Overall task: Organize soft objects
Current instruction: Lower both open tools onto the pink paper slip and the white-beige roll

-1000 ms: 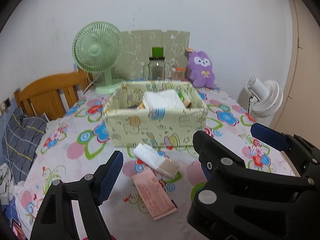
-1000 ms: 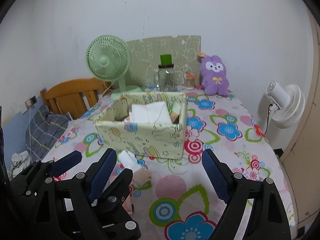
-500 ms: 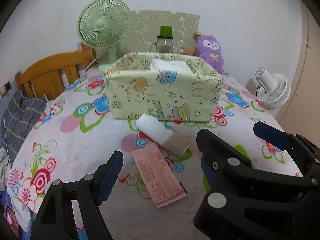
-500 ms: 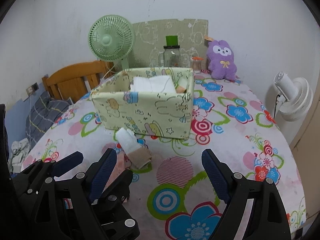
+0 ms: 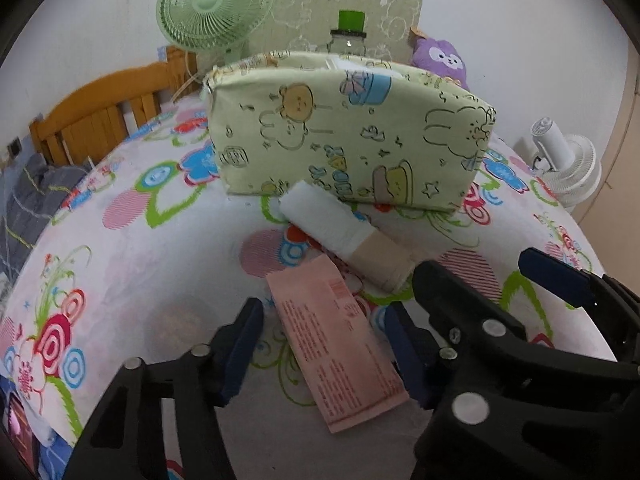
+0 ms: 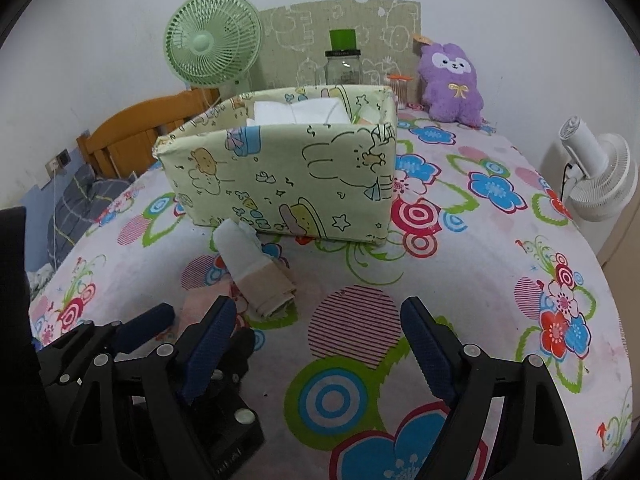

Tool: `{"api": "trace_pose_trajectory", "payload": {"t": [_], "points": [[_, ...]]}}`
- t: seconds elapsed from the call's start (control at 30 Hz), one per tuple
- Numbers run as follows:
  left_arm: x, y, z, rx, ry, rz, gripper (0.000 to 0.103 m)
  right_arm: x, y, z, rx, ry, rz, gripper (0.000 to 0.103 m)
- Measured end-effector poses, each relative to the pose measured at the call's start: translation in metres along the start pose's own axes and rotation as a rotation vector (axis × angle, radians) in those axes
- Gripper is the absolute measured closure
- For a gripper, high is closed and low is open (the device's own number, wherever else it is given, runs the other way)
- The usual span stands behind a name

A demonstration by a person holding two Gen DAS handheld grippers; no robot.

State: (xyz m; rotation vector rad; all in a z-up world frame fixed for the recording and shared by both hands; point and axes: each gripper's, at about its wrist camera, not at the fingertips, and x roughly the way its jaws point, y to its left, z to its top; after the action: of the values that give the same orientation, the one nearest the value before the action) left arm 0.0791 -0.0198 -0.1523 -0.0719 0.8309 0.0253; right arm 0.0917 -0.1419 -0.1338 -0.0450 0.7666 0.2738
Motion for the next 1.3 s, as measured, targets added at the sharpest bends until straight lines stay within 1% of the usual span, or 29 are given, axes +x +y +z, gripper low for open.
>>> {"api": "trace_pose_trajectory", "payload": {"t": [0.07, 0.13, 0.23, 0.3, 0.43, 0.53, 0.8, 0.97, 1.3], "points": [[0.000, 0.000, -0.001, -0.001, -0.002, 0.013, 0.046, 0.003, 0.000, 0.000, -0.001, 0.007, 0.006, 0.017], [0.000, 0.000, -0.001, 0.004, -0.005, 0.034, 0.054, 0.006, 0.002, 0.000, -0.007, 0.014, 0.001, 0.017], [-0.001, 0.002, -0.001, 0.001, -0.004, 0.036, 0.059, 0.009, 0.003, 0.001, -0.006, 0.024, 0.012, 0.017], [0.000, 0.003, -0.001, 0.003, -0.002, 0.033, 0.060, 0.010, 0.005, 0.002, -0.011, 0.024, 0.012, 0.017], [0.000, 0.008, 0.001, -0.002, 0.000, 0.045, 0.060, 0.012, 0.009, 0.004, -0.020, 0.027, 0.014, 0.017], [0.001, 0.013, 0.004, -0.004, 0.000, 0.068, 0.060, 0.015, 0.014, 0.006, -0.028, 0.034, 0.027, 0.021], [0.005, 0.029, 0.011, -0.009, -0.005, 0.105, 0.060, 0.025, 0.029, 0.016, -0.051, 0.049, 0.053, 0.023], [0.010, 0.036, 0.015, -0.016, 0.000, 0.106, 0.060, 0.033, 0.036, 0.021, -0.060, 0.063, 0.061, 0.024], [0.017, 0.041, 0.022, 0.014, -0.003, 0.096, 0.060, 0.054, 0.043, 0.030, -0.051, 0.094, 0.073, 0.034]]}}
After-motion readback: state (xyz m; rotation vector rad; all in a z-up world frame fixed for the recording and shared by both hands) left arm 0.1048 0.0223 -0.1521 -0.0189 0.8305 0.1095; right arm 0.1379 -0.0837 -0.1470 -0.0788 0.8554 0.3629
